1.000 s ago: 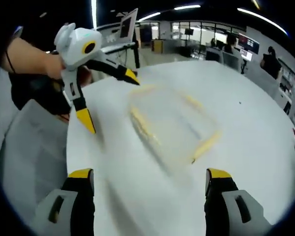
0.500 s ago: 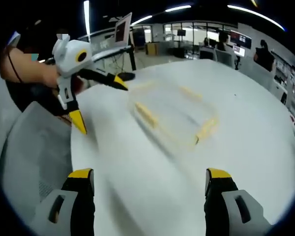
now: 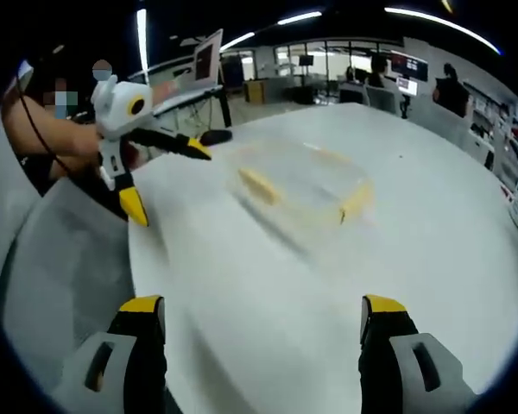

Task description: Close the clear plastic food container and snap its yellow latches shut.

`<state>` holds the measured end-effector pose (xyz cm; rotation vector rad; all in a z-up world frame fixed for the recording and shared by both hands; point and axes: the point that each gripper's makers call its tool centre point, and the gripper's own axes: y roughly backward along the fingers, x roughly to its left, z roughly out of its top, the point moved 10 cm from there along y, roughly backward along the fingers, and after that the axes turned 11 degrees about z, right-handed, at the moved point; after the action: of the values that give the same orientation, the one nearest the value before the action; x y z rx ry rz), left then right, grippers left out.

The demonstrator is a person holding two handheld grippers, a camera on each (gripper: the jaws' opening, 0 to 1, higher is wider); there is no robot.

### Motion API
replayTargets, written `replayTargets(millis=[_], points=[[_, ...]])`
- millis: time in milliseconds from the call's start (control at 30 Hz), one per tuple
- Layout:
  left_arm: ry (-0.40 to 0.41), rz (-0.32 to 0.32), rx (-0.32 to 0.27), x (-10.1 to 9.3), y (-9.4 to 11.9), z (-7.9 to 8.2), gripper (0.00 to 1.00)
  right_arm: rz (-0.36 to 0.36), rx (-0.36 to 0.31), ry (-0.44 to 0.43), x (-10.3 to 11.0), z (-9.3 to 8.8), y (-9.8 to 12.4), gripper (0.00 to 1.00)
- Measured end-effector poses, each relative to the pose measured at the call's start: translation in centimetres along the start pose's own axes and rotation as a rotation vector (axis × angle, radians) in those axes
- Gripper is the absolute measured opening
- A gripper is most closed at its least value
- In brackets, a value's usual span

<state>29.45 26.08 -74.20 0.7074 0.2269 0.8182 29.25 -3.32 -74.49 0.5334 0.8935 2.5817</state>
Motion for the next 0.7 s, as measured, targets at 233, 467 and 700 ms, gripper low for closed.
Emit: replayTargets(millis=[233,467,700], points=[[0.010,0.009,-0.015,-0.3,0.5,-0.3,0.99,-0.011,-0.021,-0.012,0.7,-0.8,0.4,0.94],[0.030,0.011,-0.025,-0.6,0.9,-0.6,0.99,-0.028,-0.046,-0.021,1.4,-1.5,1.0,0.94],[0.033,0.005,-0.018,-1.0,1.3,-1.3,0.99,-0.039,-0.060,-0.023,1.7,-2.0,1.6,0.94]])
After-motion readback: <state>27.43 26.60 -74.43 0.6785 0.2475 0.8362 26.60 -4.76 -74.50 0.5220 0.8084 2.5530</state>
